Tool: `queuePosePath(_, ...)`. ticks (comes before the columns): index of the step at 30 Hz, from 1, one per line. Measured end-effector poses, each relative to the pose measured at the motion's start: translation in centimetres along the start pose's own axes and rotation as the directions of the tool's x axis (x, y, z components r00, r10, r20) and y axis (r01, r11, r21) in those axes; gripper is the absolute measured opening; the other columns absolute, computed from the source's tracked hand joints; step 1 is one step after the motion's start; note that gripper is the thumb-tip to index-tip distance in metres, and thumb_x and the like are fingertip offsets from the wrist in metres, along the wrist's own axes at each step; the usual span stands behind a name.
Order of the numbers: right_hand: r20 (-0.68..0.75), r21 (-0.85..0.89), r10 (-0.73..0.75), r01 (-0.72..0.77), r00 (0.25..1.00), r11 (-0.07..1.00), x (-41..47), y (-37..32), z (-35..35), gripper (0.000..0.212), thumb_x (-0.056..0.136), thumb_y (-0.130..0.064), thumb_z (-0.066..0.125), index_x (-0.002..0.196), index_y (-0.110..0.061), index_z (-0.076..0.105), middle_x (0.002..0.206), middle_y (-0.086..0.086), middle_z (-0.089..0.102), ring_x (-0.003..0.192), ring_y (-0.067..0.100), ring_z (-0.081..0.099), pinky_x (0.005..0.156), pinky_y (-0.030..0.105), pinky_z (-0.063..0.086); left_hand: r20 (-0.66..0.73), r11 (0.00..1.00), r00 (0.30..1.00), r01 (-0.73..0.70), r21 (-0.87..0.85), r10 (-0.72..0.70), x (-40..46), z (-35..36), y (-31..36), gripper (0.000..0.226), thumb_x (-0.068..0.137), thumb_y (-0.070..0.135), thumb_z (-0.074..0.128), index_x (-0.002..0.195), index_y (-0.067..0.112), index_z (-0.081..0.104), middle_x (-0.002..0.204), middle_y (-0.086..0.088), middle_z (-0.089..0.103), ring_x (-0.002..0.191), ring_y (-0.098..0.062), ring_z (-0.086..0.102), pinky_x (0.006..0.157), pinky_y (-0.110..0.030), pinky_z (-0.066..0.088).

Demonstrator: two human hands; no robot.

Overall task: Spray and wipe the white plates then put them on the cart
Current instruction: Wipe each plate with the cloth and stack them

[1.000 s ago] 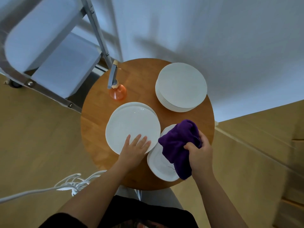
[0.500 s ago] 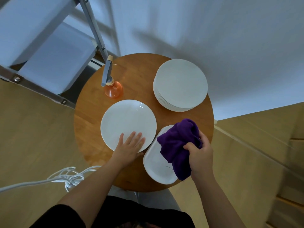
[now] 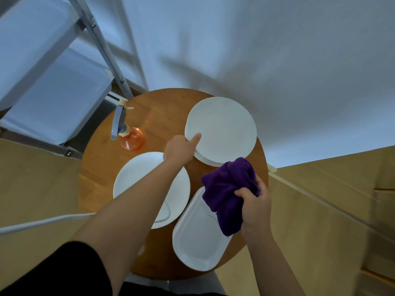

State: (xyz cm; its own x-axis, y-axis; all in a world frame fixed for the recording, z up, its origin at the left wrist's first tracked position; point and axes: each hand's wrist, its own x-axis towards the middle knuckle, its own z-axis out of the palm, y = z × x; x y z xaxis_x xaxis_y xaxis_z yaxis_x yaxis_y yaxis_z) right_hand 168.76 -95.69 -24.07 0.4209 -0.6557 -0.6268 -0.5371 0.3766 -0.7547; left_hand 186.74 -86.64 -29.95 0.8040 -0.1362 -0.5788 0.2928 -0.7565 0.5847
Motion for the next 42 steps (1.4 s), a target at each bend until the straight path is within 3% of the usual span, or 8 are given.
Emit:
queuePosePath(6,-0.008,-0.013,-0.018,0.018,1.000,1.000,1.2,-0.3,-0.6,0.060,0.077,0.001,0.061,0.126,-0.033,0.050,0.114,-0.007,0.059,0.104,0.020,0.057,0.088,0.046,0.052,0.018,0.994,1.000,0.022,0.106,-0.024,1.5,0.3,0.0,0.032,0.092,0.038,0.058,0.072,0.014,0.059,0.074,-0.005,0.065,0.061,-0.015,0.061,0.059,-0.024,0.050)
queuePosePath(16,-0.026,0.016,-0.013,0.013,1.000,1.000,1.4,-0.3,-1.7,0.060,0.077,0.004,0.061,0.125,-0.032,0.051,0.112,-0.007,0.059,0.096,0.015,0.057,0.070,0.030,0.050,-0.101,0.935,0.994,-0.069,-0.347,0.036,-0.3,0.1,1.1,0.028,0.092,0.019,0.055,0.065,0.017,0.058,0.071,0.003,0.063,0.069,-0.016,0.064,0.062,-0.026,0.054)
queuePosePath(21,-0.049,0.031,-0.031,0.033,0.998,0.999,0.9,-0.9,-2.0,0.061,0.076,0.005,0.061,0.124,-0.032,0.051,0.115,-0.005,0.059,0.099,0.017,0.056,0.072,0.031,0.050,0.016,0.706,0.986,0.130,-0.696,-0.166,-0.6,-0.1,1.9,0.008,0.086,0.007,0.063,0.089,0.013,0.058,0.096,-0.005,0.062,0.092,-0.024,0.064,0.067,-0.028,0.057)
queuePosePath(24,-0.044,0.075,-0.071,0.074,0.997,0.994,0.2,-2.1,-2.5,0.058,0.077,0.004,0.062,0.122,-0.032,0.053,0.115,-0.005,0.060,0.100,0.020,0.058,0.078,0.037,0.052,0.175,0.577,0.975,0.221,-0.786,-0.135,-1.4,-0.7,1.4,0.031,0.088,0.001,0.053,0.116,0.014,0.050,0.112,-0.006,0.057,0.102,-0.026,0.059,0.070,-0.032,0.058)
queuePosePath(28,-0.023,0.167,-0.128,0.130,0.992,0.977,-0.8,-4.4,-2.9,0.044,0.082,-0.010,0.065,0.116,-0.037,0.056,0.108,-0.008,0.064,0.099,0.021,0.061,0.085,0.045,0.053,0.236,0.387,0.969,0.244,-0.889,-0.069,-3.2,-2.1,1.2,0.020,0.092,0.011,0.049,0.109,0.022,0.051,0.115,-0.008,0.059,0.107,-0.028,0.058,0.068,-0.034,0.057)
queuePosePath(34,0.095,-0.200,-0.364,0.376,0.926,0.905,-2.9,-6.2,-0.1,0.057,0.086,-0.025,0.064,0.132,-0.046,0.036,0.123,-0.014,0.054,0.111,0.013,0.055,0.095,0.046,0.049,0.260,0.220,0.965,0.248,-0.943,0.029,-6.2,-4.7,0.6,0.029,0.098,0.037,0.045,0.125,0.029,0.051,0.119,-0.007,0.064,0.110,-0.030,0.061,0.088,-0.049,0.053)
queuePosePath(38,0.192,-0.538,-0.375,0.417,0.907,0.733,-3.6,-4.8,2.8,0.085,0.089,-0.042,0.056,0.150,-0.026,-0.001,0.156,0.003,0.016,0.140,0.026,0.020,0.113,0.047,0.026,0.241,0.187,0.966,0.221,-0.957,0.090,-8.5,-6.5,-0.5,0.025,0.096,0.042,0.045,0.113,0.030,0.059,0.100,-0.002,0.074,0.092,-0.026,0.071,0.069,-0.041,0.058)
queuePosePath(42,0.088,-0.655,-0.542,0.459,0.836,0.600,-4.8,-4.1,6.7,0.077,0.095,-0.044,0.043,0.150,-0.014,-0.002,0.159,0.006,0.003,0.145,0.025,-0.004,0.117,0.040,-0.002,0.198,0.118,0.960,0.178,-0.977,0.196,-11.3,-8.3,-1.8,0.045,0.077,0.045,0.057,0.119,0.028,0.057,0.101,-0.003,0.074,0.087,-0.024,0.072,0.061,-0.038,0.057)
